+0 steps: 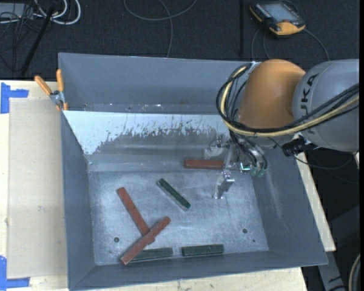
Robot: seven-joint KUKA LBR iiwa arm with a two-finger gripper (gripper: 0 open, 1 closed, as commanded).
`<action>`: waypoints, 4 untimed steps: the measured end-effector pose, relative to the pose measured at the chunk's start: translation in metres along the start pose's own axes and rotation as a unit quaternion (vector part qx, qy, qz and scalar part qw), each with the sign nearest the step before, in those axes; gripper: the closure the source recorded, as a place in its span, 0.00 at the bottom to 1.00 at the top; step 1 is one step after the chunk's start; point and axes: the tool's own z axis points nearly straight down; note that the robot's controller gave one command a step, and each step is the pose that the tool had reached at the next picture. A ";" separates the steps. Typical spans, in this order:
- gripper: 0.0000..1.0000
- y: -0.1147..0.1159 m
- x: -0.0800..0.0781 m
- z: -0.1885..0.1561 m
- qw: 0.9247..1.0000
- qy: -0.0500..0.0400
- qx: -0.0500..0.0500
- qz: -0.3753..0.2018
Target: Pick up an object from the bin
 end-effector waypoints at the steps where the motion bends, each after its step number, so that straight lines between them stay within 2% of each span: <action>1: 0.00 0.000 0.000 -0.002 1.000 -0.001 0.000 0.000; 2: 0.00 -0.014 0.011 -0.002 1.000 -0.003 0.000 -0.017; 3: 1.00 -0.010 -0.010 0.070 0.990 -0.012 0.000 0.143; 4: 0.00 -0.006 -0.002 0.072 0.990 0.008 -0.001 0.141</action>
Offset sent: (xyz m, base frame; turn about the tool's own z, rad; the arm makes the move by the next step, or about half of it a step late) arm -0.0186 -0.0234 0.0014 -0.0530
